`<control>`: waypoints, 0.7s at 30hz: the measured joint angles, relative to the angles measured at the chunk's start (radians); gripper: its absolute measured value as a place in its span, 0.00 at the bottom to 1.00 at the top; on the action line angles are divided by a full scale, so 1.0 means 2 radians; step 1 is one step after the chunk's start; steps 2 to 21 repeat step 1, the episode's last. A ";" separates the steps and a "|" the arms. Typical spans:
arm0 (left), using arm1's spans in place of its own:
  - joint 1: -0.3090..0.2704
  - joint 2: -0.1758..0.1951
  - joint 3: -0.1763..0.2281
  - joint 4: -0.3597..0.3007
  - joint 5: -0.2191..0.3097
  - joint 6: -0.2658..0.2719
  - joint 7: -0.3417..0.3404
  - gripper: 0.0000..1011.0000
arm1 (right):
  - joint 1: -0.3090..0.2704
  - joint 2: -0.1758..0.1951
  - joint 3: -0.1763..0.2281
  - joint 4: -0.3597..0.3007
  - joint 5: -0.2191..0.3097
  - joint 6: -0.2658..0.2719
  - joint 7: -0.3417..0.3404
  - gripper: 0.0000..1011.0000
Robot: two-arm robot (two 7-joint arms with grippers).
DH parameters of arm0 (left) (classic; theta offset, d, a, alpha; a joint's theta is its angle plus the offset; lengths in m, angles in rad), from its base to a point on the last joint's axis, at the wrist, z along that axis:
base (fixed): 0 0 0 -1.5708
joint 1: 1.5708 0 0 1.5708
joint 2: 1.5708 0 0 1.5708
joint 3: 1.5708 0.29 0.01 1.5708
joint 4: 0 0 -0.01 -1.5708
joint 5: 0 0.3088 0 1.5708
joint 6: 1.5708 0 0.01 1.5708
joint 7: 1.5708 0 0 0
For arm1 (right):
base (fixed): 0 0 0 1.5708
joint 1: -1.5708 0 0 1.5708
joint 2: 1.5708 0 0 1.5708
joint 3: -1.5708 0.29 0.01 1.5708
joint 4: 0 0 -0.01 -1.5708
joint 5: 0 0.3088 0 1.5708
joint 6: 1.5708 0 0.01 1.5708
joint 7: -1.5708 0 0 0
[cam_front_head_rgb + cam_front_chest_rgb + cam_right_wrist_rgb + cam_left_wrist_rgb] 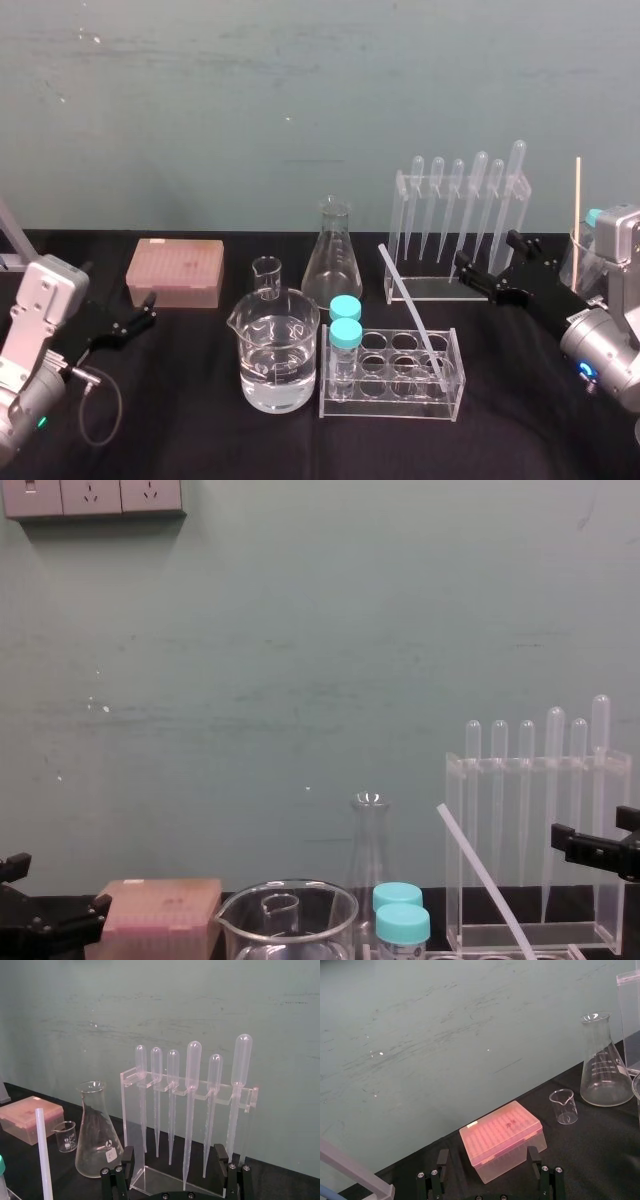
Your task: Pick up the stirring rod with one hand, then place it down.
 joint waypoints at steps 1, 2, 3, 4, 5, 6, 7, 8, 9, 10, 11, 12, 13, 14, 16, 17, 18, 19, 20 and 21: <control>0.000 0.000 0.000 0.000 0.000 0.000 0.000 0.99 | 0.000 0.000 0.000 0.000 0.000 0.000 0.000 0.99; 0.000 0.000 0.000 0.000 0.000 0.000 0.000 0.99 | 0.000 0.000 0.000 0.000 0.000 0.000 0.000 0.99; 0.000 0.000 0.000 0.000 0.000 0.000 0.000 0.99 | 0.000 0.000 0.000 0.000 0.000 0.000 0.000 0.99; 0.000 0.000 0.000 0.000 0.000 0.000 0.000 0.99 | 0.000 0.000 0.000 0.000 0.000 0.000 0.000 0.99; 0.000 0.000 0.000 0.000 0.000 0.000 0.000 0.99 | 0.000 0.000 0.000 0.000 0.000 0.000 0.000 0.99; 0.000 0.000 0.000 0.000 0.000 0.000 0.000 0.99 | 0.000 0.000 0.000 0.000 0.000 0.000 0.000 0.99; 0.000 0.000 0.000 0.000 0.000 0.000 0.000 0.99 | 0.000 0.000 0.000 0.000 0.000 0.000 0.000 0.99; 0.000 0.000 0.000 0.000 0.000 0.000 0.000 0.99 | 0.000 0.000 0.000 0.000 0.000 0.000 0.000 0.99; 0.000 0.000 0.000 0.000 0.000 0.000 0.000 0.99 | 0.000 0.000 0.000 0.000 0.000 0.000 0.000 0.99; 0.000 0.000 0.000 0.000 0.000 0.000 0.000 0.99 | 0.000 0.000 0.000 0.000 0.000 0.000 0.000 0.99; 0.000 0.000 0.000 0.000 0.000 0.000 0.000 0.99 | 0.000 0.000 0.000 0.000 0.000 0.000 0.000 0.99; 0.000 0.000 0.000 0.000 0.000 0.000 0.000 0.99 | 0.000 0.000 0.000 0.000 0.000 0.000 0.000 0.99; 0.000 0.000 0.000 0.000 0.000 0.000 0.000 0.99 | 0.000 0.000 0.000 0.000 0.000 0.000 0.000 0.99; 0.000 0.000 0.000 0.000 0.000 0.000 0.000 0.99 | 0.000 0.000 0.000 0.000 0.000 0.000 0.000 0.99; 0.000 0.000 0.000 0.000 0.000 0.000 0.000 0.99 | 0.000 0.000 0.000 0.000 0.000 0.000 0.000 0.99; 0.000 0.000 0.000 0.000 0.000 0.000 0.000 0.99 | 0.000 0.000 0.000 0.000 0.000 0.000 0.000 0.99; 0.000 0.000 0.000 0.000 0.000 0.000 0.000 0.99 | 0.000 0.000 0.000 0.000 0.000 0.000 0.000 0.99; 0.000 0.000 0.000 0.000 0.000 0.000 0.000 0.99 | 0.000 0.000 0.000 0.000 0.000 0.000 0.000 0.99; 0.000 0.000 0.000 0.000 0.000 0.000 0.000 0.99 | 0.000 0.000 0.000 0.000 0.000 0.000 0.000 0.99; 0.000 0.000 0.000 0.000 0.000 0.000 0.000 0.99 | 0.000 0.000 0.000 0.000 0.000 0.000 0.000 0.99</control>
